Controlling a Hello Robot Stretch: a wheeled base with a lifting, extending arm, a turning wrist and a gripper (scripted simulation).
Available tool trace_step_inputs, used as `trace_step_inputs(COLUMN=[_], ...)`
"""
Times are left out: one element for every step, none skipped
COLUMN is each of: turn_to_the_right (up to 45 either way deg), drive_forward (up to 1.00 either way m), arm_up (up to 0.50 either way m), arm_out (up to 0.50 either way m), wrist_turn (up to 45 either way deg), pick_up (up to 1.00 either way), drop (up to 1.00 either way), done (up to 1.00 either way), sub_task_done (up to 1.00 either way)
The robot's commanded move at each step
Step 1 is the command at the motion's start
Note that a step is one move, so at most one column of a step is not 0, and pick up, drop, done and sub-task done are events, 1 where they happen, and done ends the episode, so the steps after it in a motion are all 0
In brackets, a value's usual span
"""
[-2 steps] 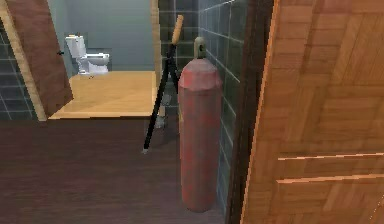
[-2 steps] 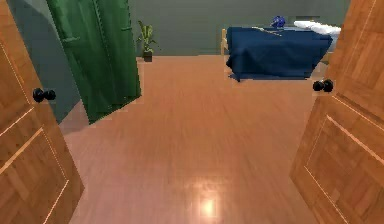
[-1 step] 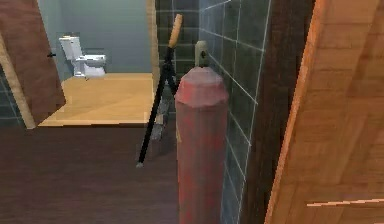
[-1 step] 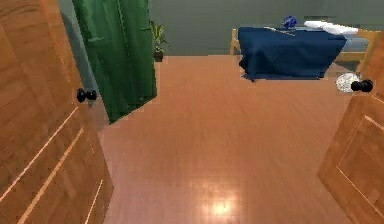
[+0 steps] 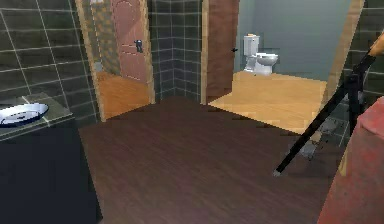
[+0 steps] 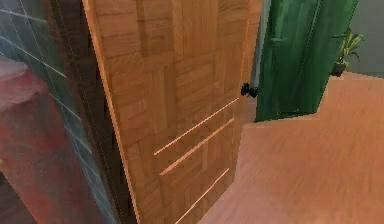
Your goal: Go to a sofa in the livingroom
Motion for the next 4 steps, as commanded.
trace_step_inputs(turn_to_the_right=[-6.0,0.0,-6.0,0.0], drive_forward=[0.00,1.00,0.00,0.45], arm_up=[0.00,0.00,0.00,0.00], arm_out=[0.00,0.00,0.00,0.00], wrist_turn=[0.0,0.0,0.0,0.0], pick_up=[0.00,0.00,0.00,0.00], drop=[0.00,0.00,0.00,0.00], done=[0.00,0.00,0.00,0.00], sub_task_done=[0.00,0.00,0.00,0.00])
